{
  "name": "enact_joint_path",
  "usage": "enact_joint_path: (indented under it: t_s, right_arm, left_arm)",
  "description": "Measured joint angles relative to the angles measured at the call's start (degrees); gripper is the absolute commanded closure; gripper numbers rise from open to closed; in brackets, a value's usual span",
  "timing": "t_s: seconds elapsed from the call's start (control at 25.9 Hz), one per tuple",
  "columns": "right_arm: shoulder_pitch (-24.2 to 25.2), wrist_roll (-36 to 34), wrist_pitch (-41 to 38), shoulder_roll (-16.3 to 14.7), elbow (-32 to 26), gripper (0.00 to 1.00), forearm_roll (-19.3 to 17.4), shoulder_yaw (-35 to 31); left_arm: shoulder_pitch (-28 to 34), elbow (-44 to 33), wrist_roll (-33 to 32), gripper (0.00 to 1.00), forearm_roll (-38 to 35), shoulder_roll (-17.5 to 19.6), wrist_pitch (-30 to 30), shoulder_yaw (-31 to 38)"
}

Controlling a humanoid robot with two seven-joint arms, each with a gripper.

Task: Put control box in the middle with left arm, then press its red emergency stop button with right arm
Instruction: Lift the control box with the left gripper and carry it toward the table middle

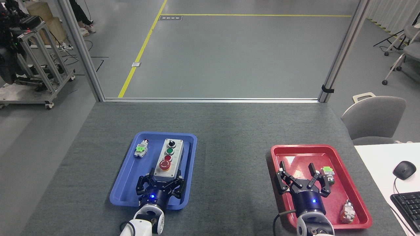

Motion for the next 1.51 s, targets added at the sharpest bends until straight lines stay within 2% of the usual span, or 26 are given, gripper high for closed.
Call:
enact_joint_path:
  t_s: [0.7, 0.73, 0.85, 0.93, 1.01, 1.04, 1.35, 1.51]
  right_arm:
    - [0.1, -0.1, 0.0, 0.1, 0.0, 0.0, 0.0, 0.0]
    - [0.1, -0.1, 0.0, 0.1, 0.0, 0.0, 0.0, 0.0]
    - [0.1, -0.1, 0.0, 0.1, 0.0, 0.0, 0.0, -0.1]
    - [0.0, -0.1, 0.0, 0.1, 0.0, 0.0, 0.0, -0.1]
    - [0.0, -0.1, 0.0, 0.1, 0.0, 0.0, -0.3, -0.2]
    - [0.0, -0.1, 0.0, 0.1, -0.1, 0.0, -0.4, -0.2]
    - [-0.1, -0.1, 0.0, 0.2, -0.4, 0.0, -0.8, -0.2]
    - [-0.1, -0.2, 0.0, 0.2, -0.4, 0.0, -0.9, -0.2]
  left_arm:
    - [-7.2, 11.4, 0.7, 0.01, -0.3, -1.0, 1.5, -0.1]
    - [-7.4, 11.9, 0.6, 0.05, -0.3, -1.0, 1.5, -0.1]
    - [-8.0, 12.6, 0.5, 0.36, -0.4, -1.0, 1.5, -0.2]
    - [-8.1, 12.9, 0.0, 0.61, -0.4, -0.9, 1.3, -0.3]
    - [-8.2, 13.0, 0.1, 0.93, -0.5, -0.8, 0.9, -0.4]
    - [-8.2, 13.0, 0.1, 1.0, -0.5, -0.7, 0.7, -0.4]
    - [-8.5, 10.7, -0.4, 1.0, 0.1, -0.2, 0.6, -0.2]
    - [-7.0, 3.8, -0.3, 1.0, 1.2, 0.0, -0.8, 0.1]
